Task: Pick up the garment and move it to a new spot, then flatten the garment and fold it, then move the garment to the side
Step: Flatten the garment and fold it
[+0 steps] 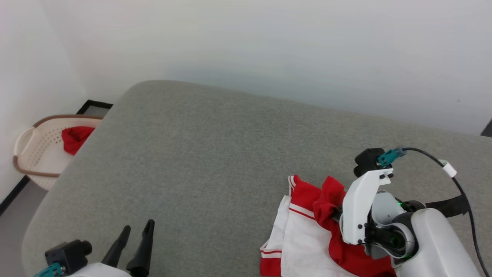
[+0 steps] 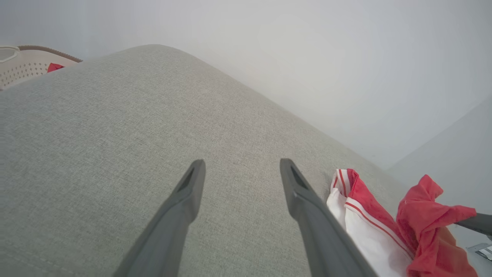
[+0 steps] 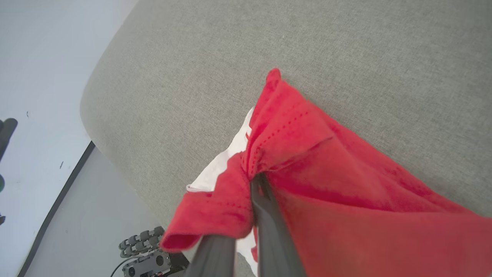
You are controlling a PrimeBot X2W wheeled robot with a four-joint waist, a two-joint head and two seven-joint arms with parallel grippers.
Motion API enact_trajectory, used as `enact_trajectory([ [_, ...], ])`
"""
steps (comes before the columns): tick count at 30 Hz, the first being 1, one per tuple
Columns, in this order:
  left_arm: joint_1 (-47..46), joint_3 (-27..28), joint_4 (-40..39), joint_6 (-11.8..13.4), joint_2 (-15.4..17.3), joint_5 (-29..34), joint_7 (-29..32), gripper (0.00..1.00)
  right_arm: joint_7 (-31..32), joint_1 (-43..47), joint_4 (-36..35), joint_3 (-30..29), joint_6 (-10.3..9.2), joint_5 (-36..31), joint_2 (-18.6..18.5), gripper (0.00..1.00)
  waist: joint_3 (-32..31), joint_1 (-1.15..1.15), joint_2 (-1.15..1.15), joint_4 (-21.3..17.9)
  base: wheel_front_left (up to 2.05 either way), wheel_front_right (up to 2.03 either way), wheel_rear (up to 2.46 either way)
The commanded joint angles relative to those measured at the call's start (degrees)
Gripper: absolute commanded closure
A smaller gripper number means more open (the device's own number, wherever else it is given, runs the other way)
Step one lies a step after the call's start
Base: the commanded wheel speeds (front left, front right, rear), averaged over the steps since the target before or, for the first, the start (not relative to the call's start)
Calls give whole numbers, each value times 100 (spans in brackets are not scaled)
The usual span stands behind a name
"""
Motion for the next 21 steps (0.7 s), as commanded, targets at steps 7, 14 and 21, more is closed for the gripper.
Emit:
enact_trajectory([
  [7,-96,-13,142,-62,-79,34,-76,0,-463,-264,503,247,-5,-120,54,0,70,0,0,73,0,0,0],
  [14,-6,88,183,-34,-70,-28,-133,0,-403,-422,388,347,-4,127,10,0,2,0,0,-256,0,0,0],
  [21,107,228,92,10,-19,72,-267,0,-635,-346,-402,316,-5,444,-342,0,-57,0,0,-768,0,0,0],
])
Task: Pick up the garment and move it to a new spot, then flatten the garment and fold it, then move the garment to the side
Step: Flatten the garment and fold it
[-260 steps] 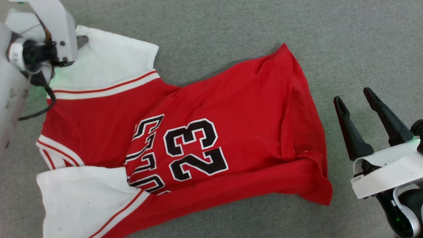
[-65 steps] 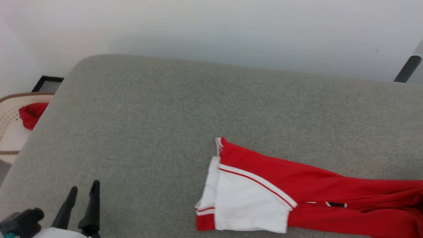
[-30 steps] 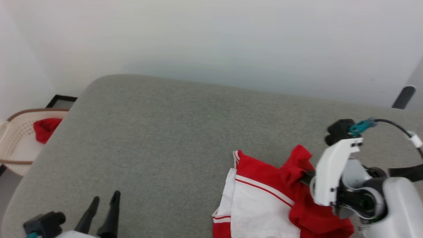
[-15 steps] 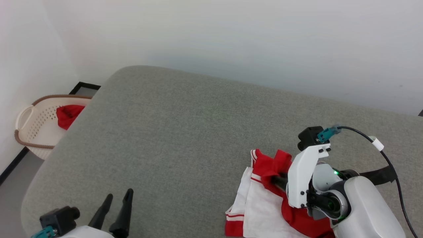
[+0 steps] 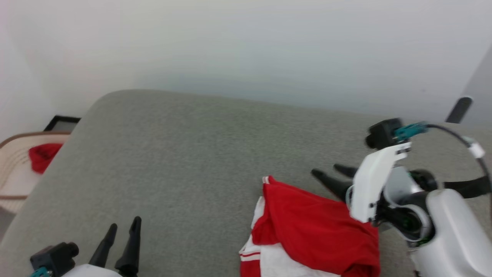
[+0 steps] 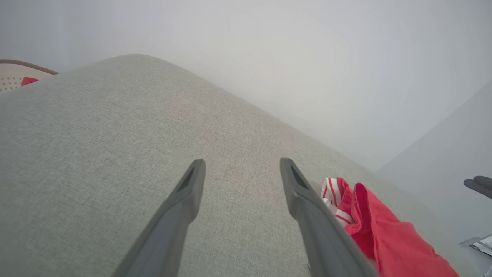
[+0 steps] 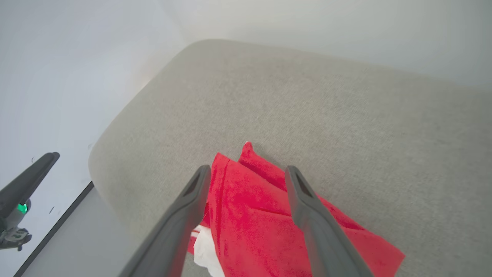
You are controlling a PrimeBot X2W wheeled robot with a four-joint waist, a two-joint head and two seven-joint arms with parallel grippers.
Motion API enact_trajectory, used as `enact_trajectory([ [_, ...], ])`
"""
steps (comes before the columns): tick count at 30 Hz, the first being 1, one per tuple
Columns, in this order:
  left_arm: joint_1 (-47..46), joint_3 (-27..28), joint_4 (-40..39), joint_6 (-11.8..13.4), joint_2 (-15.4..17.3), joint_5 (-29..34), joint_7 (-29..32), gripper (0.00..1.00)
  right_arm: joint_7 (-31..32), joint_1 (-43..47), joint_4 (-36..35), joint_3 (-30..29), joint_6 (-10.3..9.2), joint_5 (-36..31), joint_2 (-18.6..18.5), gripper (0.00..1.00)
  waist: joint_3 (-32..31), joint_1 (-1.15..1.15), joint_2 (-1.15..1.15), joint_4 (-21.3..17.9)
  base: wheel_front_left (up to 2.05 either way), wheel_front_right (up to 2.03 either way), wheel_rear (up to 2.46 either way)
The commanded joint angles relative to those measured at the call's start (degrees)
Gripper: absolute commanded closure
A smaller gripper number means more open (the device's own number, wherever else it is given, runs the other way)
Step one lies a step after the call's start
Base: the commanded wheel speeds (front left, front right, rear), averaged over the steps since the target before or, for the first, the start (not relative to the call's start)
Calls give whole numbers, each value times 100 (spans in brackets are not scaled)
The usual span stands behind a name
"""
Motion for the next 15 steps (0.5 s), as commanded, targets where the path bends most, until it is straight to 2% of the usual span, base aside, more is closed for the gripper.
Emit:
enact_trajectory([
  [1,69,27,-18,18,9,51,-40,0,-93,89,-69,-40,-5,55,-79,0,-54,0,0,-287,0,0,0],
  [9,267,263,-73,-7,38,209,-163,0,-1238,528,-684,-377,-4,163,-847,0,-88,0,0,-876,0,0,0],
  [15,438,470,-51,-22,33,361,-206,0,-2226,986,-803,-512,-4,23,-1372,0,-93,0,0,-1244,0,0,0],
])
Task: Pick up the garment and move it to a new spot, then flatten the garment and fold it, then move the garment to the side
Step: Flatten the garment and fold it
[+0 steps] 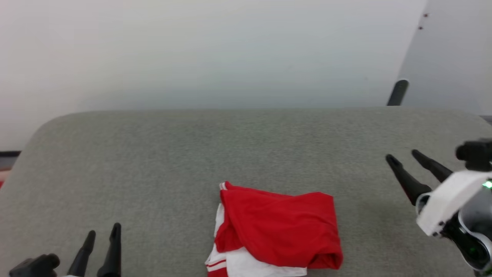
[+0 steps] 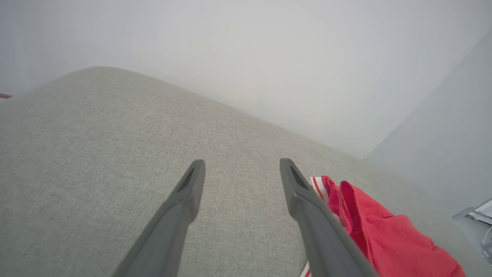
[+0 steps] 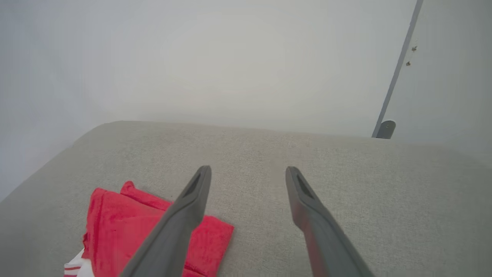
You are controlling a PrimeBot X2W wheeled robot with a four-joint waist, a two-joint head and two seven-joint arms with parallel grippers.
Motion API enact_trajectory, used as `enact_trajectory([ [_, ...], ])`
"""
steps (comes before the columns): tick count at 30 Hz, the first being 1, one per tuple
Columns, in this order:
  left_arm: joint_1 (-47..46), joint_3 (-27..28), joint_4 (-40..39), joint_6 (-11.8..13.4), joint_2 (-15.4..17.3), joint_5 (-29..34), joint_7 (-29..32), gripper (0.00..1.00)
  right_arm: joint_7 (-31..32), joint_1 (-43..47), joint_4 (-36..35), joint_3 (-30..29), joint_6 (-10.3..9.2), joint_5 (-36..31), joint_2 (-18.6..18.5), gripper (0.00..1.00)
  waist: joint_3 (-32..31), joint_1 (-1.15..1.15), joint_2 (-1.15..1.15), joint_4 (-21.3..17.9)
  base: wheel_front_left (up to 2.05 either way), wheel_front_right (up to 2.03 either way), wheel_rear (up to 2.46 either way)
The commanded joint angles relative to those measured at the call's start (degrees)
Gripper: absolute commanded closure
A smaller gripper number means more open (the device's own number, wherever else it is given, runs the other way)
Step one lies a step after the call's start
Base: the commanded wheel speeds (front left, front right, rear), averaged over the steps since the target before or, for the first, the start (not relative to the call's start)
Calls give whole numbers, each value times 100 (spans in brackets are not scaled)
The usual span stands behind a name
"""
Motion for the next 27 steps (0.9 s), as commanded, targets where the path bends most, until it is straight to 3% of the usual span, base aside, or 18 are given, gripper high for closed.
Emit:
enact_trajectory([
  [1,71,48,5,-27,6,89,-29,0,-175,108,-38,-8,-3,-50,-86,0,-20,0,0,-249,0,0,0],
  [7,220,237,90,-116,-16,348,-44,0,-1164,555,-15,-89,-3,-245,-320,0,-58,0,0,-441,0,0,0],
  [13,353,522,180,-237,-94,620,-40,0,-1925,1011,107,-278,-3,-373,-332,0,-140,0,0,-480,0,0,0],
  [27,540,929,322,-506,-185,1240,-36,0,-2418,1800,192,-703,-3,-631,-126,0,-268,0,0,-310,0,0,0],
])
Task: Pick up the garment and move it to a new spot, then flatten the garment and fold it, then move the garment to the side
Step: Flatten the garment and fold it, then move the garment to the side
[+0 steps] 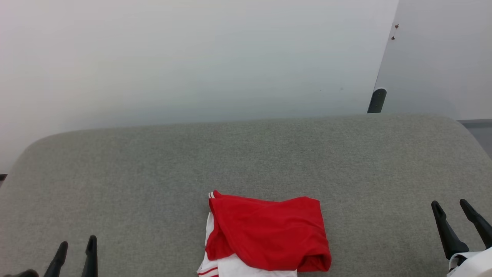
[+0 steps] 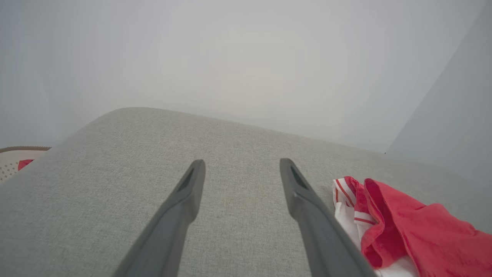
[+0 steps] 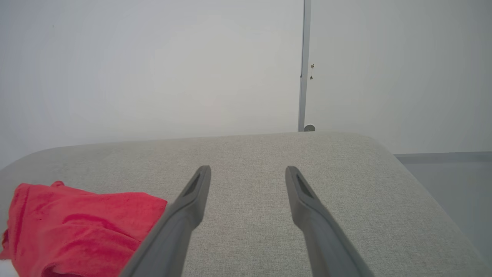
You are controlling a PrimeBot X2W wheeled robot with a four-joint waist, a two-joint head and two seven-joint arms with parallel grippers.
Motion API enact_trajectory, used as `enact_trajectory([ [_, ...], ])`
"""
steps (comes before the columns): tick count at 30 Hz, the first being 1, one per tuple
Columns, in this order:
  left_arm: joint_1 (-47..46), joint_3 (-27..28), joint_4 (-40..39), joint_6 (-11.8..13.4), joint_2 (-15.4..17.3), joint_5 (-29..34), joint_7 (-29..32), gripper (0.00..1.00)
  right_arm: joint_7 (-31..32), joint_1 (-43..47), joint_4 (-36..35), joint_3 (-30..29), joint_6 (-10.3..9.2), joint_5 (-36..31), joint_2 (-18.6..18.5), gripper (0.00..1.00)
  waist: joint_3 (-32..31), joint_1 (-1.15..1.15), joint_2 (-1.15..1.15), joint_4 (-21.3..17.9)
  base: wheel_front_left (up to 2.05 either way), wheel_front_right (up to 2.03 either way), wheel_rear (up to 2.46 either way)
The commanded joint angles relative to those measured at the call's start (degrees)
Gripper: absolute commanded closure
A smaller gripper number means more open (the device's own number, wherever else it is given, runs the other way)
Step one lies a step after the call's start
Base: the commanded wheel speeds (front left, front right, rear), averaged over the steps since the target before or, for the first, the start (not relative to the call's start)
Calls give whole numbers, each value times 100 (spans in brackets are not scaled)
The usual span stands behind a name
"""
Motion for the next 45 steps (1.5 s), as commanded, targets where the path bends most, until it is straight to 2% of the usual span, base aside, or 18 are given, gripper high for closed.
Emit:
enact_trajectory([
  [1,46,30,14,-22,-30,58,7,0,-6,53,-24,-33,-3,-39,29,0,-4,0,0,15,0,0,0],
  [11,-141,-36,39,-85,-61,162,35,0,214,98,-106,-20,-3,-49,92,0,11,0,0,183,0,0,0],
  [18,-320,-130,39,-61,-23,197,161,0,562,-63,-99,61,-3,-26,106,0,49,0,0,499,0,0,0],
  [26,-493,-278,19,-15,-82,236,279,0,1081,-354,6,353,-3,105,104,0,153,0,0,1067,0,0,0],
  [35,-720,-492,88,-78,-217,236,385,0,2246,-565,421,286,-3,438,336,0,358,0,0,1677,0,0,0],
  [45,-1084,-682,208,-160,-437,220,352,0,3947,-802,542,-170,-1,345,568,0,971,0,0,2027,0,0,0],
])
